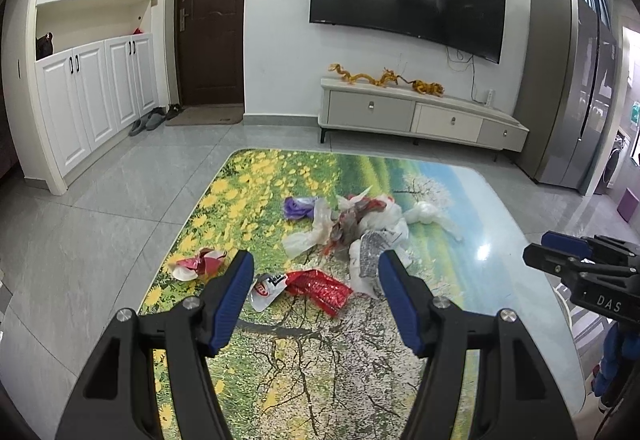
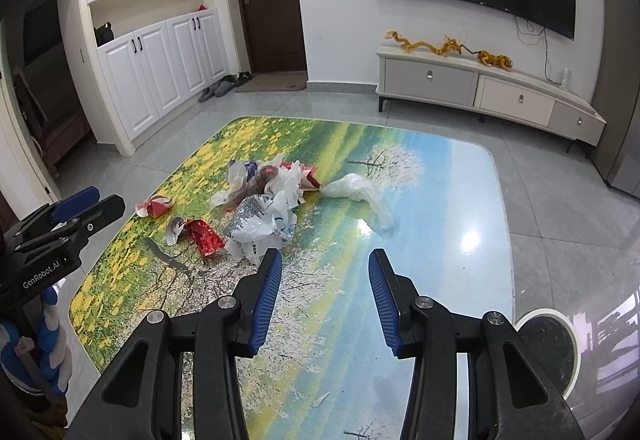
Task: Collect trash
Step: 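Grasp the red bag and white packet with the left gripper while the right grasps the clear bag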
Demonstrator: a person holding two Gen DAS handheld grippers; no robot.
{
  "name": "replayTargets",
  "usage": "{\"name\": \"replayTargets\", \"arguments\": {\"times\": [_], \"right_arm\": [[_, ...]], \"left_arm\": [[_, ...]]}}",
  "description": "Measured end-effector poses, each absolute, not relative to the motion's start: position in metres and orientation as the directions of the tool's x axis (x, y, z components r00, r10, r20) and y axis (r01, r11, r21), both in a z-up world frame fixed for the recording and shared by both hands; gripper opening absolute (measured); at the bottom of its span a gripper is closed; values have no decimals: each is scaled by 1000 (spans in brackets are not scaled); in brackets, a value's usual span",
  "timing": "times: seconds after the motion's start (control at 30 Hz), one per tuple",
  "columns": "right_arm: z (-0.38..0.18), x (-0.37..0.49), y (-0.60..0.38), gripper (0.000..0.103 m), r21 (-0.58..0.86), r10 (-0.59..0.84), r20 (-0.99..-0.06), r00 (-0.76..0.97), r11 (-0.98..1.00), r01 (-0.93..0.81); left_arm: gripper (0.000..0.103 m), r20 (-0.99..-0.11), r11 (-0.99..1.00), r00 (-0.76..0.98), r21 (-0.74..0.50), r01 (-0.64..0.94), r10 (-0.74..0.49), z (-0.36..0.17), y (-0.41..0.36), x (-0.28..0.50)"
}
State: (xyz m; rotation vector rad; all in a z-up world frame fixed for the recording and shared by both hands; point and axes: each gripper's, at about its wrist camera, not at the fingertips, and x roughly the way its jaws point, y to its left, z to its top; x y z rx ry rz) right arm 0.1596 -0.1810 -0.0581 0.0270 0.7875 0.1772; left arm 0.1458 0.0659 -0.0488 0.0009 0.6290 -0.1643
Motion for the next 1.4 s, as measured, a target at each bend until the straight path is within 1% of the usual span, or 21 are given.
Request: {"name": "replayTargets", "arguments": {"times": [0.2, 0.27, 0.4, 0.47, 0.57, 0.63, 0.7, 0.77, 0.9, 1.03, 1.07, 1.1, 1.17, 1.2, 1.27, 1.33, 1.37, 1.4], "right_arm": [[-72, 176, -182, 47, 94, 173, -725, 666, 984, -153], [-78, 184, -186, 49, 95, 174, -735, 656, 983, -154], [-90, 197, -189, 51, 102, 182, -747, 640, 982, -161], [-98, 207, -192, 52, 109, 190, -753, 629, 980, -166], [-106, 226, -194, 52, 120, 206, -758, 619, 977, -179], [-109, 242, -196, 53, 119, 212, -756, 619, 975, -189], [-110, 257, -197, 59, 112, 212, -753, 623, 974, -196], [-114, 278, -199, 60, 105, 214, -755, 620, 972, -209], [-130, 316, -193, 60, 69, 209, -781, 588, 965, -252], [-148, 343, -190, 60, 85, 234, -801, 551, 956, -282], [-153, 347, -189, 58, 88, 236, -808, 540, 954, -286], [-156, 349, -188, 47, 83, 232, -812, 536, 954, -287], [-159, 348, -189, 27, 82, 233, -813, 533, 953, -290], [-159, 345, -189, 23, 87, 237, -810, 536, 953, -290], [-157, 334, -194, 17, 98, 247, -803, 542, 952, -288], [-154, 324, -198, 14, 102, 249, -797, 550, 954, -284], [-152, 317, -202, 14, 107, 251, -792, 557, 955, -278], [-150, 310, -205, 13, 116, 256, -787, 562, 955, -272]], "left_arm": [[63, -624, 985, 763, -78, 152, -167, -73, 85, 161], [63, -642, 979, 741, -103, 174, -199, -86, 100, 166], [63, -695, 965, 675, -109, 240, -247, -112, 117, 175], [63, -717, 946, 629, -143, 290, -301, -120, 118, 182], [63, -731, 932, 592, -175, 319, -340, -127, 110, 198], [63, -723, 920, 587, -183, 347, -365, -127, 101, 206], [63, -714, 903, 583, -170, 394, -388, -124, 91, 214], [63, -718, 895, 584, -122, 428, -378, -125, 82, 225], [63, -750, 879, 551, -85, 469, -367, -132, 80, 245], [63, -787, 863, 492, -99, 495, -372, -143, 82, 261], [63, -794, 863, 479, -109, 494, -375, -147, 83, 263], [62, -799, 865, 474, -111, 489, -371, -150, 83, 265], [60, -801, 865, 465, -127, 485, -378, -155, 83, 265], [54, -798, 863, 460, -142, 484, -389, -155, 84, 264], [34, -793, 862, 450, -175, 476, -410, -156, 86, 261], [21, -792, 862, 446, -189, 470, -417, -157, 85, 256], [17, -790, 862, 449, -188, 470, -417, -156, 84, 252], [15, -788, 863, 454, -185, 470, -416, -155, 83, 247]]}}
